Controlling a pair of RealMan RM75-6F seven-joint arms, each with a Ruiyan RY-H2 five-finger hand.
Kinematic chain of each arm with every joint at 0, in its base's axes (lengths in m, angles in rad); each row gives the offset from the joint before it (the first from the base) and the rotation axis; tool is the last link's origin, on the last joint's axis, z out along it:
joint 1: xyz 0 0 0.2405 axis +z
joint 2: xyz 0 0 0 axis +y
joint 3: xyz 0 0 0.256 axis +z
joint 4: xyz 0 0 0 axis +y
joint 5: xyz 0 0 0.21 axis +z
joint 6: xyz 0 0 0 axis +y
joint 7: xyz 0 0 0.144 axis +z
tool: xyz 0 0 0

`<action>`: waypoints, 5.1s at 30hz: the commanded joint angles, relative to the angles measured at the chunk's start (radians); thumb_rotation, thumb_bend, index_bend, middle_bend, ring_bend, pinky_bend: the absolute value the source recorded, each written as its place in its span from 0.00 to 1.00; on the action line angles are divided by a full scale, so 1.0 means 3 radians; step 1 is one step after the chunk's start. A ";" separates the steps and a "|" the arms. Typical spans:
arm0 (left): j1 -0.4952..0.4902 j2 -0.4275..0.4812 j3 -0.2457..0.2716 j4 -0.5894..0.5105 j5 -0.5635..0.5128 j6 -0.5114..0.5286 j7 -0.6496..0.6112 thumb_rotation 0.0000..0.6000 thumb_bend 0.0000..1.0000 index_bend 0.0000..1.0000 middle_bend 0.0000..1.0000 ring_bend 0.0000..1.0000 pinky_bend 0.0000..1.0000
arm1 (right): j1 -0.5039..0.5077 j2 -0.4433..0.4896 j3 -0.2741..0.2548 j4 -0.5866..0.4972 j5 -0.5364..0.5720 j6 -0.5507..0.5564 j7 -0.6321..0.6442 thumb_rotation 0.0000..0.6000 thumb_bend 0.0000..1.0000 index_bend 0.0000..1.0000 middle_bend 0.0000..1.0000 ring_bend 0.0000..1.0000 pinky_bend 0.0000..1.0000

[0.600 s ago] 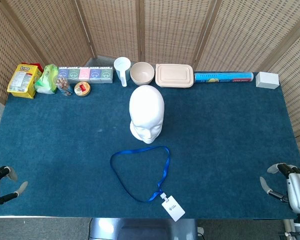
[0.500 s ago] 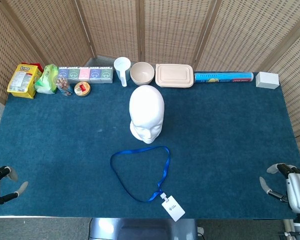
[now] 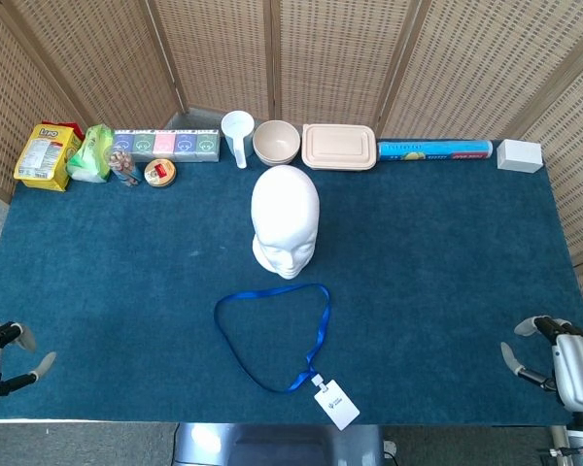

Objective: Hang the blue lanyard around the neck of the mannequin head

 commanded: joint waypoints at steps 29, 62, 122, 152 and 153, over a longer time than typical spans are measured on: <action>-0.0666 -0.0400 -0.0308 0.0042 -0.0462 -0.0827 0.0102 0.81 0.22 0.61 0.57 0.49 0.29 | 0.0792 -0.0716 0.0392 -0.0081 0.0796 -0.0712 -0.1251 0.55 0.37 0.43 0.54 0.64 0.69; -0.1057 -0.0502 -0.0451 0.0339 -0.0686 -0.1107 0.0021 0.84 0.23 0.61 0.57 0.49 0.29 | 0.1601 -0.1989 0.0656 -0.0009 0.2062 -0.0587 -0.2657 0.56 0.37 0.39 0.80 1.00 1.00; -0.1206 -0.0432 -0.0350 0.0438 -0.0732 -0.1133 -0.0108 0.85 0.23 0.61 0.57 0.49 0.29 | 0.2481 -0.3208 0.0948 0.1015 0.2882 -0.0286 -0.3404 0.56 0.37 0.36 0.83 1.00 1.00; -0.1177 -0.0381 -0.0300 0.0427 -0.0714 -0.1106 -0.0203 0.86 0.23 0.53 0.57 0.49 0.29 | 0.2446 -0.3434 0.0891 0.1457 0.2671 -0.0266 -0.3270 0.89 0.38 0.35 0.83 1.00 1.00; -0.1176 -0.0381 -0.0299 0.0426 -0.0712 -0.1106 -0.0205 0.85 0.23 0.53 0.57 0.49 0.29 | 0.2443 -0.3436 0.0890 0.1469 0.2663 -0.0266 -0.3267 0.90 0.38 0.35 0.84 1.00 1.00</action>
